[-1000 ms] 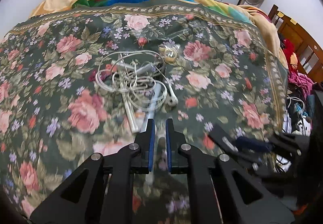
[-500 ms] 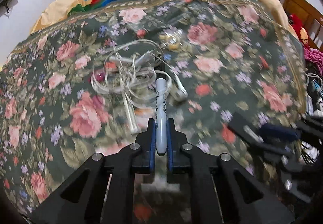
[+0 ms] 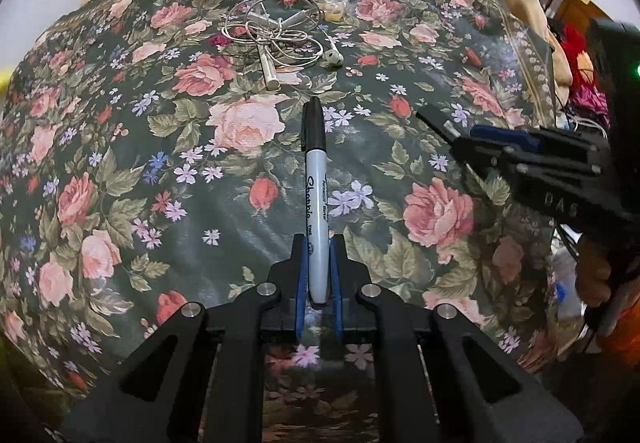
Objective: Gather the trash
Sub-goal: 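Grasp the black Sharpie marker with the left tool while the right tool holds the plate, then carry the Sharpie in the left tool and plate in the right tool over the white bin, then open the left tool while the right tool opens, dropping both items into the bin, then bring both open tools back over the quilt toward the earphones and razor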
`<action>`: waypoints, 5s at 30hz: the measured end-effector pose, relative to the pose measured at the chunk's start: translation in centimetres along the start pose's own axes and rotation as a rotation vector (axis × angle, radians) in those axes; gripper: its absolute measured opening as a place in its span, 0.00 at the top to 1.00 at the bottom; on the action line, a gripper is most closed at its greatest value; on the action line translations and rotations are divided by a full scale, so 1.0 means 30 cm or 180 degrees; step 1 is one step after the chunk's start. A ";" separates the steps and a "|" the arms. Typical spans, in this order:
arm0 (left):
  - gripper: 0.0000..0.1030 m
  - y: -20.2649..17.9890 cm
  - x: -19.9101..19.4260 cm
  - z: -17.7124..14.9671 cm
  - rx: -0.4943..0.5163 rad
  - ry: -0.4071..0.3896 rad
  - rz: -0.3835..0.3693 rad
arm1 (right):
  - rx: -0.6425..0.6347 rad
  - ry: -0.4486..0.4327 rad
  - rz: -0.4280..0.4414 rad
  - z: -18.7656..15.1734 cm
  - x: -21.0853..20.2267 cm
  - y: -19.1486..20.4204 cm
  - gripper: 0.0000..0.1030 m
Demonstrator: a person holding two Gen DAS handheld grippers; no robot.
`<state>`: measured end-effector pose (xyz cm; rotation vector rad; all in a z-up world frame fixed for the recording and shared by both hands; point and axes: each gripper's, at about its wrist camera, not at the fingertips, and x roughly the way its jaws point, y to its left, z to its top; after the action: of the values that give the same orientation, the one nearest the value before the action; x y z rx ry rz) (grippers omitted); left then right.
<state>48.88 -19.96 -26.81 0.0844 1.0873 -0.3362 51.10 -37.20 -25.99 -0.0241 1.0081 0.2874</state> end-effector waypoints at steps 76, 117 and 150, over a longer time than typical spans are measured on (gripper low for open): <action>0.91 0.777 -1.153 -1.078 -0.1913 -0.0880 0.1156 | -0.1276 -0.0313 0.1023 -0.212 -0.537 1.401 0.78; 0.79 0.939 -1.048 -1.138 -0.2281 -0.0491 0.1245 | -0.1654 0.0473 0.1069 -0.239 -0.256 1.608 0.63; 0.58 0.269 -0.843 -0.304 -0.1103 -0.0803 0.0693 | -0.0453 -0.0526 0.0086 0.024 -0.650 0.527 0.63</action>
<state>32.98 -4.50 -9.64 -0.1447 0.8628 0.0402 38.05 -26.28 -7.52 -0.1142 0.8232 0.3794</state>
